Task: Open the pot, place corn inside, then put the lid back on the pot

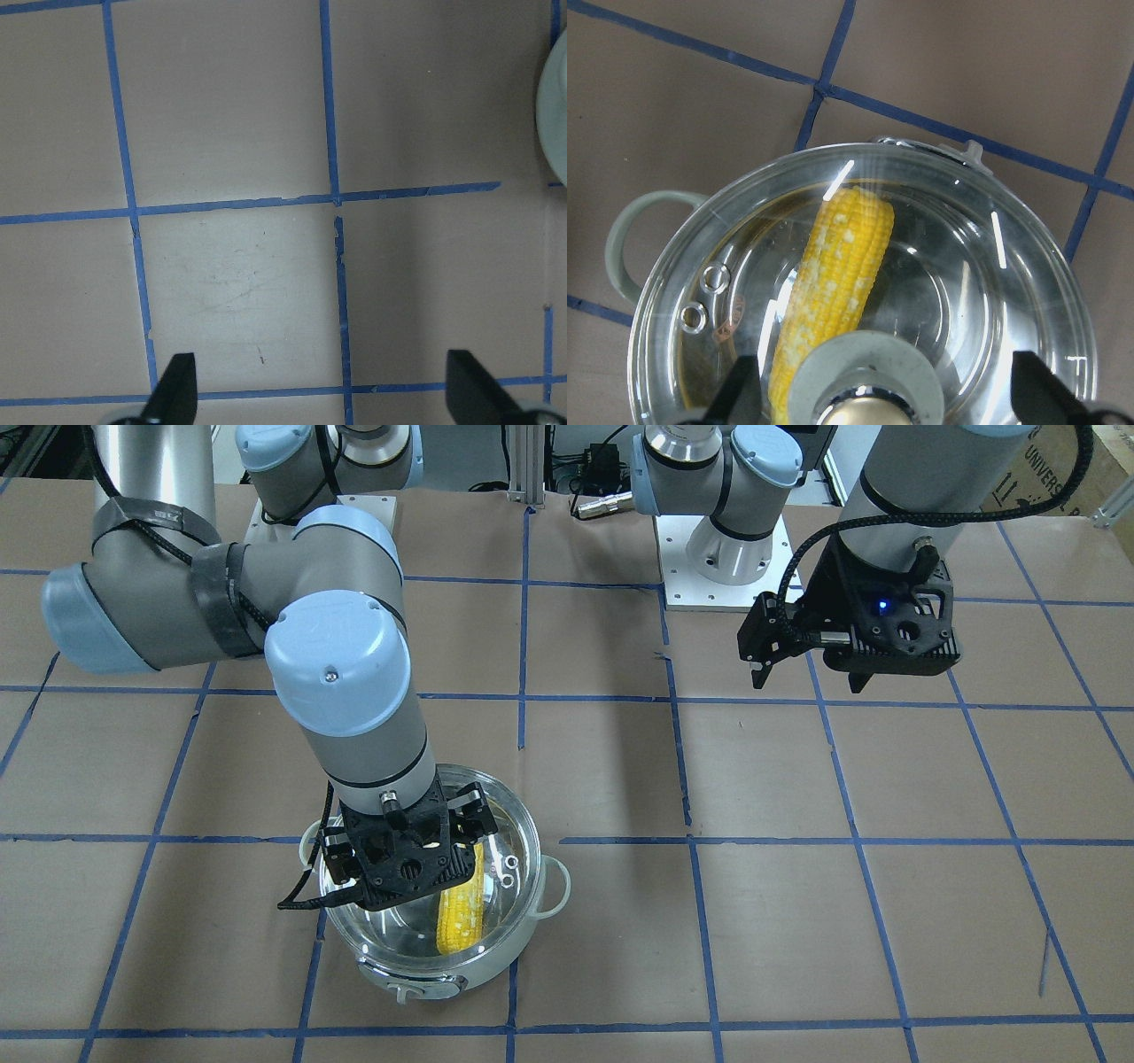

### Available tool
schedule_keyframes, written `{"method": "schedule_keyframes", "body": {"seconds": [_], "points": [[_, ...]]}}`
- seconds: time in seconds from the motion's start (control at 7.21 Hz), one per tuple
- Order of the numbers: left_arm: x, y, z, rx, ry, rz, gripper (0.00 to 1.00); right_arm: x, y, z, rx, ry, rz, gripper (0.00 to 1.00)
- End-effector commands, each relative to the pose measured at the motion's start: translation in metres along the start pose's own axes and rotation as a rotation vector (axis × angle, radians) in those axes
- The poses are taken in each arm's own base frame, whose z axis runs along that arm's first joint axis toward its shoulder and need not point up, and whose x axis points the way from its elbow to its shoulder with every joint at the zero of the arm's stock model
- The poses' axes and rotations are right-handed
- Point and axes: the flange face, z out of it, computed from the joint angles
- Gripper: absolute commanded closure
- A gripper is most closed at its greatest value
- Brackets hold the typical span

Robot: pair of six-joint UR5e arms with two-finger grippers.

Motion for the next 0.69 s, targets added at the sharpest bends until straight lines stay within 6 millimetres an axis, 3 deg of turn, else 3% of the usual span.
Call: {"method": "schedule_keyframes", "body": {"seconds": [0.0, 0.14, 0.28, 0.55], "points": [[0.0, 0.0, 0.0, 0.0, 0.0, 0.0, 0.0, 0.042, 0.03, -0.065, 0.029, 0.029, 0.061, 0.0], [0.0, 0.0, 0.0, 0.0, 0.0, -0.001, 0.0, 0.068, 0.057, -0.1, 0.001, 0.031, 0.104, 0.0], [0.0, 0.0, 0.0, 0.0, 0.0, 0.0, 0.0, 0.085, 0.085, -0.121, -0.037, 0.028, 0.144, 0.0], [0.0, 0.0, 0.0, 0.0, 0.0, -0.001, 0.0, 0.084, 0.135, -0.131, -0.087, 0.021, 0.173, 0.0]]}}
